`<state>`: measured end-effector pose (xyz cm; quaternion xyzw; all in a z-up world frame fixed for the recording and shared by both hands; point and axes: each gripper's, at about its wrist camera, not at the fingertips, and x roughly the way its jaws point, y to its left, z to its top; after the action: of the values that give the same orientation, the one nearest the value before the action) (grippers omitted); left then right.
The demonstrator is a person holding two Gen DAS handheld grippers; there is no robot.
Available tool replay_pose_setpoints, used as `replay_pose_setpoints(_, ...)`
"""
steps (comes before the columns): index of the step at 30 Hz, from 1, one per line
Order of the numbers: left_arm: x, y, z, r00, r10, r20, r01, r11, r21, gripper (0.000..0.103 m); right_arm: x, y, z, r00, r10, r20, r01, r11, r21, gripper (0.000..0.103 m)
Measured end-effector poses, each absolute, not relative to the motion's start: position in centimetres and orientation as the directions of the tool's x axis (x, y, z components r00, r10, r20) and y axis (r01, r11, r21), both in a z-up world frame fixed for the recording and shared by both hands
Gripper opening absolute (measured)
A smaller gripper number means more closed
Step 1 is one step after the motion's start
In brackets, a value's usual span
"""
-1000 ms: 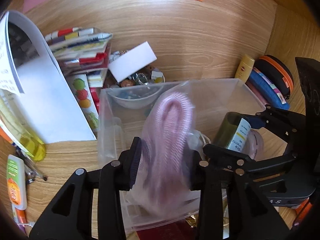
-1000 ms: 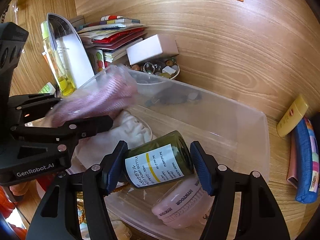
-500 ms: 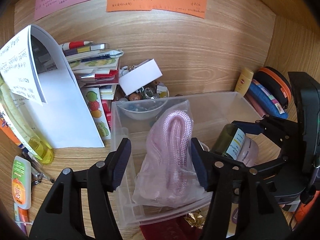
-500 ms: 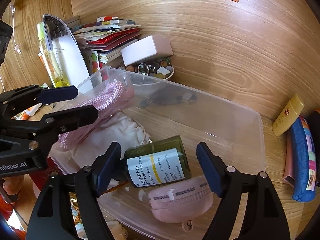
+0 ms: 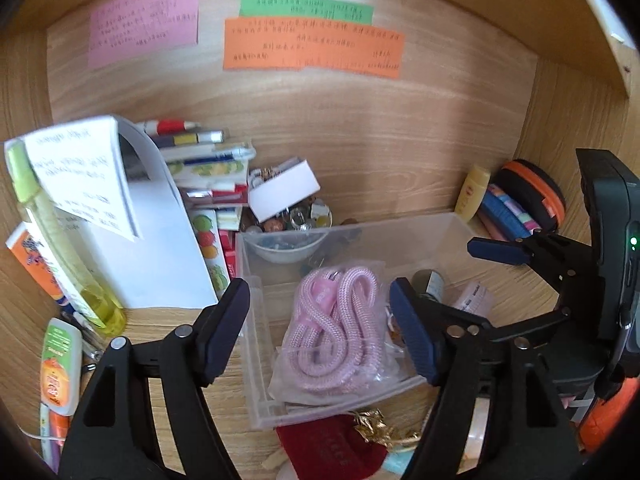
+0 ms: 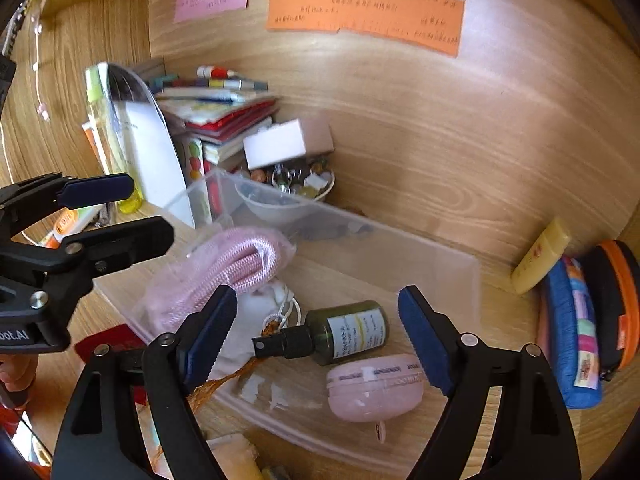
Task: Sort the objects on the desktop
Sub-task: 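Lower the rope into the clear box with the left gripper while the right gripper drops the bottle in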
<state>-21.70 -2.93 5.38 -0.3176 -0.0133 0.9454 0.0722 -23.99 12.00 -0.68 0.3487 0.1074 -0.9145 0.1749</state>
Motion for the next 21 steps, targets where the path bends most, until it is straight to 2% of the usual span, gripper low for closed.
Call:
replay_pose_setpoints(7,-19.7,-3.5,6.7,-0.806,0.15,-0.573,-0.126,-0.989,-0.082,0.078,-21.0,13.5,1.3,-0.727,-0.25,-0.639,0.368,-0.928,-0.056,0.087)
replay_pose_setpoints(21,-17.3,-4.4,5.2,-0.777,0.163,-0.607,-0.125,-0.987,-0.106,0.079,-15.5,15.1,0.9,-0.751,-0.204,-0.629,0.313,-0.947,-0.067,0.09)
